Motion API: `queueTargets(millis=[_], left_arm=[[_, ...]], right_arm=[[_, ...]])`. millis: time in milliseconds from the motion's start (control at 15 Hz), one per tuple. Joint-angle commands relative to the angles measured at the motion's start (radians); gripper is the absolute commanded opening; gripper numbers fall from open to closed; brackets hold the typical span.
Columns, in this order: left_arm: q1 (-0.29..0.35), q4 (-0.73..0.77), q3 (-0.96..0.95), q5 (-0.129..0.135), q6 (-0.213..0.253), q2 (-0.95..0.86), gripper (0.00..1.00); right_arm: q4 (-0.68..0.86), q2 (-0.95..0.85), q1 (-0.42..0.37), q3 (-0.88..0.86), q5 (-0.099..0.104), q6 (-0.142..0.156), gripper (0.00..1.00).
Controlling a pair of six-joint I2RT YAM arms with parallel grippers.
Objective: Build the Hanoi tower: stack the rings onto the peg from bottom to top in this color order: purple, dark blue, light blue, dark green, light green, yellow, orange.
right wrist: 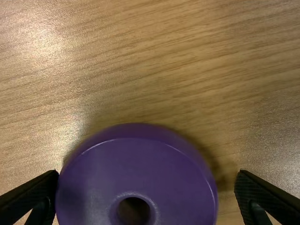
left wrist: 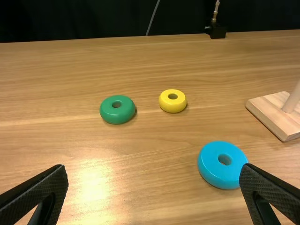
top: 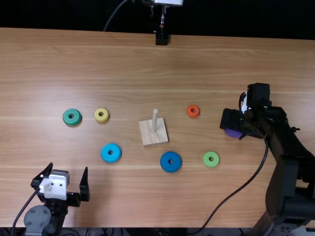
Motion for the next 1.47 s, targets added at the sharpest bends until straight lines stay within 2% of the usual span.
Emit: queueTargets(millis=[0,67,133,200,333,400,467,667,867,1000,1067,1400], left_arm=[[-0.012,-0.079,-0.105,0.010,-0.002,-0.012,1.00],[-0.012,-0.079,-0.105,0.010,-0.003,-0.012,1.00],[-0.012,-0.079,-0.105,0.010,-0.002,-0.012,1.00],[-0.012,-0.079,-0.105,0.010,-0.002,-0.012,1.00],[-0.012,-0.079,-0.105,0.010,-0.002,-0.012,1.00],[-0.012,-0.079,-0.105,0.010,-0.002,-0.012,1.00],[-0.012,-0.079,-0.105,0.010,-0.002,-0.012,1.00],[-0.012,-0.079,-0.105,0.010,-0.003,-0.012,1.00],[-0.012,-0.079,-0.105,0.010,-0.002,-0.012,1.00],[-0.012,-0.079,-0.105,0.010,-0.002,-0.012,1.00],[-0.012,-0.079,-0.105,0.010,-0.002,-0.012,1.00],[-0.012,-0.079,-0.105,0.010,-0.002,-0.012,1.00]], right_arm=[[-0.001,0.016,0.012,-0.020,0.002,0.013,1.00],[-0.001,0.015,0.012,-0.020,0.008,0.011,1.00],[-0.001,0.015,0.012,-0.025,0.008,0.009,0.75],[-0.001,0.013,0.012,-0.029,0.008,0.009,0.43],[-0.003,0.013,0.014,-0.034,0.006,0.013,0.14],[-0.003,0.009,0.014,-0.034,0.006,0.014,0.04],[-0.003,0.006,0.014,-0.033,0.004,0.014,0.00],[-0.001,-0.062,0.022,-0.023,0.002,0.014,0.00],[-0.036,-0.171,0.081,-0.002,0.001,-0.017,0.00],[-0.156,-0.231,0.140,0.050,-0.003,-0.083,0.00],[-0.235,-0.247,0.177,0.079,-0.005,-0.102,0.00],[-0.601,-0.272,0.365,0.345,-0.005,-0.100,0.00]])
